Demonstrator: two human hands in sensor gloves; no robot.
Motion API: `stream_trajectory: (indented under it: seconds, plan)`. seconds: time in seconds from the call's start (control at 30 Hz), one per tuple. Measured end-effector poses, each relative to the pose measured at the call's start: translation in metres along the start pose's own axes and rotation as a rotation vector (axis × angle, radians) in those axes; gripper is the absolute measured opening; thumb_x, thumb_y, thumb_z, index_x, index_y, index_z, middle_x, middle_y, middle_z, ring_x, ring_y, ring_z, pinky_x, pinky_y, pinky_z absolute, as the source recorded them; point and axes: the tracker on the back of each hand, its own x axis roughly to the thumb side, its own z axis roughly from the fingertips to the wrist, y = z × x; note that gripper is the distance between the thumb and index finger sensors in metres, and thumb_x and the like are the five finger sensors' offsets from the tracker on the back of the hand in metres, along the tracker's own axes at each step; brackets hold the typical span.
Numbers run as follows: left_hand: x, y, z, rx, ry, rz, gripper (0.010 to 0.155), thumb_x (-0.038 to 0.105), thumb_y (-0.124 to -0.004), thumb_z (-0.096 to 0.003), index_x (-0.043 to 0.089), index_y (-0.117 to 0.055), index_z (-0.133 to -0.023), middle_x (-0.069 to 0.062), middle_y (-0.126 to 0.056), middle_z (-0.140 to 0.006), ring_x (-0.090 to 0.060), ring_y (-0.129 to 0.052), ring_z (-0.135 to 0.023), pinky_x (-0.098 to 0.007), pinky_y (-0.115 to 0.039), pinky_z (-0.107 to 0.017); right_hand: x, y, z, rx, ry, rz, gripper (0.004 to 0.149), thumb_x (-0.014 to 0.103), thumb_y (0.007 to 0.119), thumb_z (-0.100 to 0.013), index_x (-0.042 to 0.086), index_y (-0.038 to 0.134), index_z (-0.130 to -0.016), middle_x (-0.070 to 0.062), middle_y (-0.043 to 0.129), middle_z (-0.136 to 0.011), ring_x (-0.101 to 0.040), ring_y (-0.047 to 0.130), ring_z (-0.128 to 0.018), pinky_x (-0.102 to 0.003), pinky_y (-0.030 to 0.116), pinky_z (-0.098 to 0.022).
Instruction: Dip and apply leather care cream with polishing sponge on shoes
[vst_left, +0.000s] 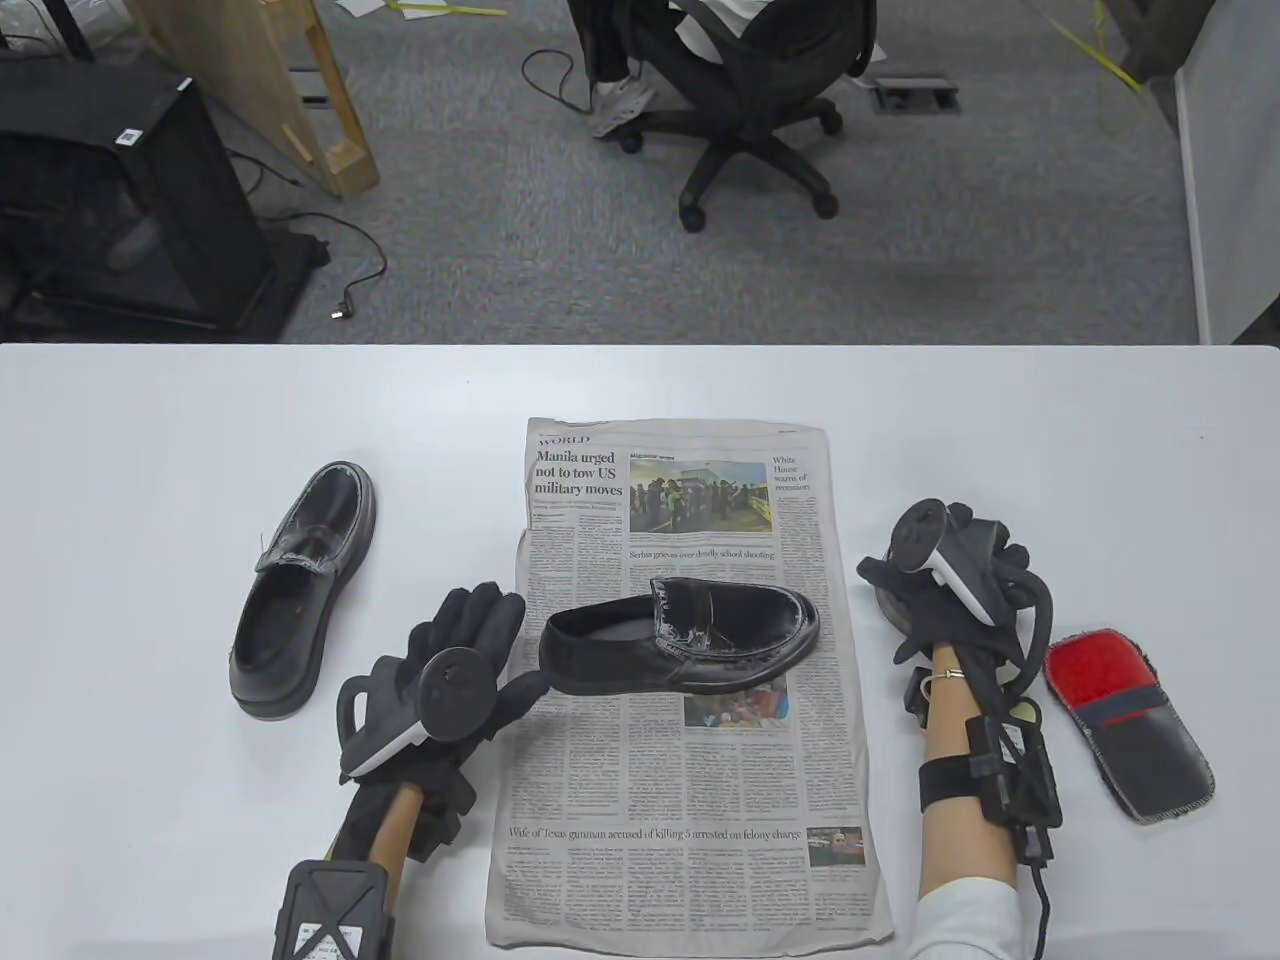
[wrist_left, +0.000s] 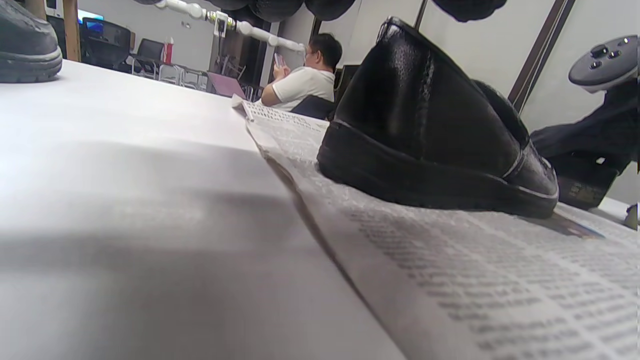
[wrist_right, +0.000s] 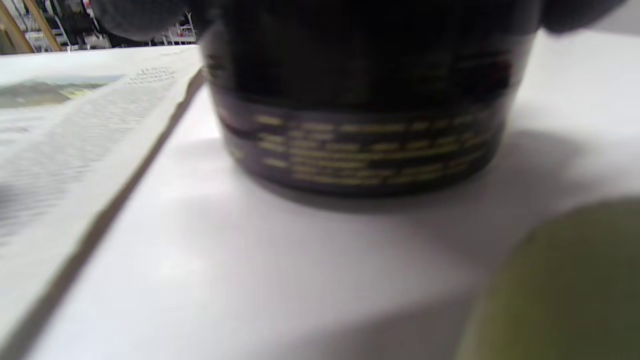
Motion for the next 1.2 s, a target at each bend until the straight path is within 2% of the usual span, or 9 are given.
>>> stream_trajectory:
  seconds: [0.17, 0.33, 0.47, 0.53, 0.7, 0.77, 0.97, 1.07, 1.2]
  plan:
    - [0.0, 0.0, 0.0, -0.005, -0.004, -0.009, 0.083, 0.064, -0.053, -0.0568, 0.021, -0.027, -0.122, -0.014, -0.023, -0.13, -0.04, -0.025, -0.115, -0.066, -0.033, -0.079, -0.003, -0.003, -0.01, 0.178, -0.021, -0.044, 0.122, 0.075, 0.062, -0.044, 0.001, 0.002, -0.119, -0.052, 0.013, -0.113, -0.076, 0.035, -0.097, -0.076, 0.061, -0.063]
    - [-0.002, -0.001, 0.001, -0.019, -0.006, -0.001, 0.084, 0.065, -0.054, -0.057, 0.02, -0.028, -0.123, -0.015, -0.024, -0.13, -0.041, -0.025, -0.115, -0.067, -0.033, -0.078, -0.004, 0.001, -0.006, 0.082, -0.025, -0.029, 0.125, 0.076, 0.067, -0.041, 0.0, 0.008, -0.121, -0.049, 0.024, -0.114, -0.073, 0.047, -0.093, -0.075, 0.063, -0.064]
    - [0.001, -0.001, 0.001, -0.024, -0.02, -0.01, 0.085, 0.066, -0.056, -0.0562, 0.02, -0.029, -0.123, -0.015, -0.025, -0.13, -0.041, -0.026, -0.115, -0.067, -0.034, -0.078, 0.001, -0.005, 0.014, 0.0, -0.08, 0.046, 0.124, 0.077, 0.066, -0.041, 0.0, 0.01, -0.121, -0.048, 0.026, -0.114, -0.073, 0.049, -0.092, -0.075, 0.062, -0.064]
    - [0.004, 0.0, 0.001, -0.009, -0.033, -0.009, 0.085, 0.066, -0.057, -0.0555, 0.02, -0.03, -0.122, -0.015, -0.026, -0.13, -0.041, -0.027, -0.115, -0.067, -0.034, -0.079, 0.006, -0.016, 0.033, -0.043, -0.146, 0.031, 0.124, 0.077, 0.065, -0.042, 0.0, 0.01, -0.121, -0.049, 0.026, -0.113, -0.074, 0.049, -0.091, -0.075, 0.061, -0.063]
    - [0.017, 0.011, 0.009, 0.07, -0.073, -0.018, 0.085, 0.065, -0.06, -0.0536, 0.02, -0.036, -0.122, -0.016, -0.034, -0.129, -0.043, -0.034, -0.115, -0.068, -0.039, -0.078, 0.033, -0.033, 0.11, -0.126, -0.425, 0.019, 0.123, 0.077, 0.064, -0.043, -0.002, 0.011, -0.122, -0.05, 0.028, -0.113, -0.074, 0.051, -0.09, -0.075, 0.061, -0.063]
    - [0.026, 0.015, 0.015, 0.09, -0.114, -0.01, 0.086, 0.065, -0.062, -0.0524, 0.02, -0.038, -0.121, -0.016, -0.037, -0.129, -0.043, -0.036, -0.115, -0.068, -0.041, -0.078, 0.051, -0.029, 0.149, -0.123, -0.568, 0.034, 0.122, 0.077, 0.064, -0.043, -0.002, 0.014, -0.122, -0.05, 0.029, -0.113, -0.074, 0.051, -0.09, -0.075, 0.061, -0.063]
    - [0.061, 0.016, 0.036, 0.093, -0.244, -0.063, 0.084, 0.066, -0.067, -0.0486, 0.022, -0.051, -0.118, -0.013, -0.06, -0.123, -0.039, -0.062, -0.109, -0.063, -0.058, -0.077, 0.104, 0.007, 0.226, -0.087, -0.811, 0.129, 0.122, 0.077, 0.065, -0.042, 0.0, 0.015, -0.122, -0.049, 0.031, -0.114, -0.073, 0.053, -0.091, -0.075, 0.06, -0.065]
    - [0.08, 0.003, 0.039, -0.011, -0.305, -0.158, 0.084, 0.068, -0.071, -0.045, 0.023, -0.057, -0.115, -0.011, -0.069, -0.119, -0.037, -0.071, -0.105, -0.06, -0.065, -0.075, 0.125, 0.029, 0.243, -0.062, -0.87, 0.188, 0.122, 0.077, 0.065, -0.041, 0.0, 0.016, -0.122, -0.049, 0.032, -0.114, -0.073, 0.053, -0.091, -0.075, 0.06, -0.065]
    - [0.089, -0.028, 0.027, -0.19, -0.322, -0.288, 0.092, 0.069, -0.07, -0.0431, 0.02, -0.05, -0.118, -0.014, -0.061, -0.123, -0.04, -0.063, -0.109, -0.062, -0.061, -0.076, 0.132, 0.05, 0.238, -0.014, -0.895, 0.193, 0.121, 0.077, 0.064, -0.042, -0.001, 0.015, -0.121, -0.048, 0.031, -0.114, -0.073, 0.052, -0.091, -0.075, 0.059, -0.066]
